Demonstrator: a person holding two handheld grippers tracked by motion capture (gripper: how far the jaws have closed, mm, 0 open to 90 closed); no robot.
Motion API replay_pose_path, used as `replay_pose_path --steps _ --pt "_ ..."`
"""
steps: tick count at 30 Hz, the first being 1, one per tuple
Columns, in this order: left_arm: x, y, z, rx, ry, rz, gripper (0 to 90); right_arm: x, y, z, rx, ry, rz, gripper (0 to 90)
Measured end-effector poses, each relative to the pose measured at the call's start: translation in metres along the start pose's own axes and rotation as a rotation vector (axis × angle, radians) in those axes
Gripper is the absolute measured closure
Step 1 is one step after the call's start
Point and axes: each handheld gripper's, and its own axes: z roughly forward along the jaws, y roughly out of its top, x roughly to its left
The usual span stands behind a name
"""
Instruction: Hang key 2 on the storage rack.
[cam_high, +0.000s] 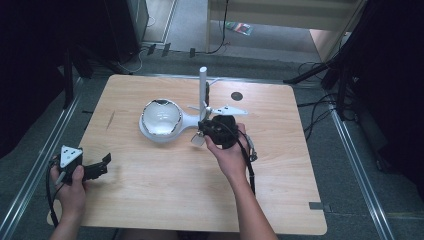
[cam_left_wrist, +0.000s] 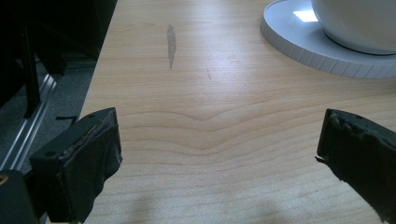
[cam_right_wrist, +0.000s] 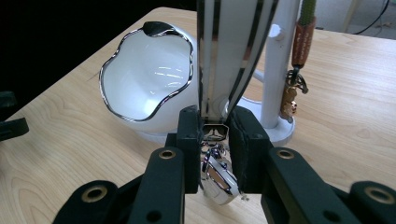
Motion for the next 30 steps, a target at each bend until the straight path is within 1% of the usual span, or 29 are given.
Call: replay_pose_path --steps 4,13,20,30 --pt "0.0 0.0 0.0 0.0 0.0 0.0 0.1 -0.003 0.003 0.007 0.014 0.012 -0.005 76.1" --pt "0.0 0.0 0.0 0.0 0.0 0.0 0.1 -0.013 0.008 0.02 0.047 0.047 0.027 76.1" --pt "0.0 0.0 0.0 0.001 0.0 0.0 0.1 -0.018 0.011 0.027 0.056 0.069 0.026 76.1" --pt "0.0 0.0 0.0 0.0 0.0 0.001 0.1 -0.028 0.011 0.034 0.064 0.104 0.079 76.1"
